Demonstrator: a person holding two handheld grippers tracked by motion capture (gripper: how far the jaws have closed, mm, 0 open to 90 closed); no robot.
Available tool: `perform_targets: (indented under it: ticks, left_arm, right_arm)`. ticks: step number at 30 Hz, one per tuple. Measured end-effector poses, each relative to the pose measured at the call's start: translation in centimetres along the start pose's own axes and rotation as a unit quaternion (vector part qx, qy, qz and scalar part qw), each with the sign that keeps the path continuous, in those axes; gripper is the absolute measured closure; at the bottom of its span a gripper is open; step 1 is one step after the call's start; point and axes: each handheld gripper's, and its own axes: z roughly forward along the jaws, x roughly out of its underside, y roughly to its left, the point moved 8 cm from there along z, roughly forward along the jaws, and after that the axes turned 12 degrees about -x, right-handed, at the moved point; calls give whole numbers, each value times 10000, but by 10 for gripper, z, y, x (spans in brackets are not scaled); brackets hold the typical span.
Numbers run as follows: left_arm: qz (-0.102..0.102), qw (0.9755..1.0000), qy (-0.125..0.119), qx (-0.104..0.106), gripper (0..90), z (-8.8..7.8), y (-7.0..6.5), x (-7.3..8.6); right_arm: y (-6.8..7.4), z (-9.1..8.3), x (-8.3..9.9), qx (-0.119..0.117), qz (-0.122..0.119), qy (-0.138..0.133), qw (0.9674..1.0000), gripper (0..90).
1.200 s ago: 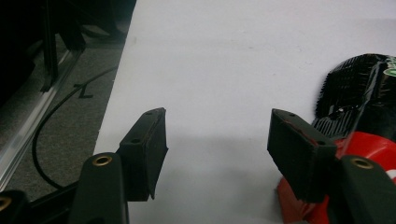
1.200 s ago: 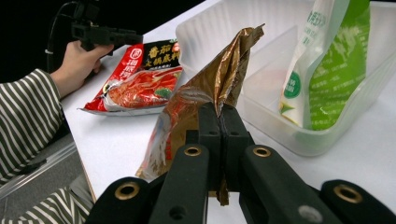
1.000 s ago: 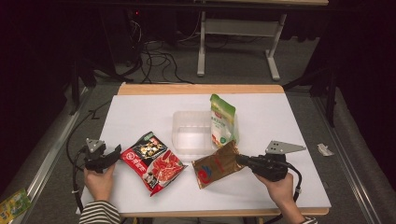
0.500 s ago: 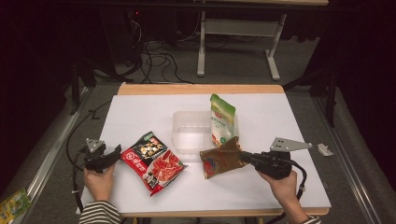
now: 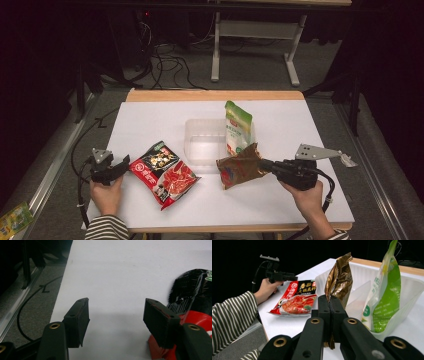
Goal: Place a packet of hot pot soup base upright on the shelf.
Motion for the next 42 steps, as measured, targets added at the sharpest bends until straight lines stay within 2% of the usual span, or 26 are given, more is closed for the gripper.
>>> perform_targets:
  ticks: [21, 33, 42]
  left_arm:
    - [-8, 10000, 8, -5, 380, 0, 0, 0]
    - [-15, 10000, 9, -1, 380, 0, 0, 0]
    - [-18, 10000, 10, 2, 380, 0, 0, 0]
  right_arm:
    - [5, -7, -25, 11, -224, -119, 9997, 900]
    - [4, -3, -47, 14, -390, -125, 9992, 900]
    - [1, 1, -60, 46, -426, -88, 9990, 900]
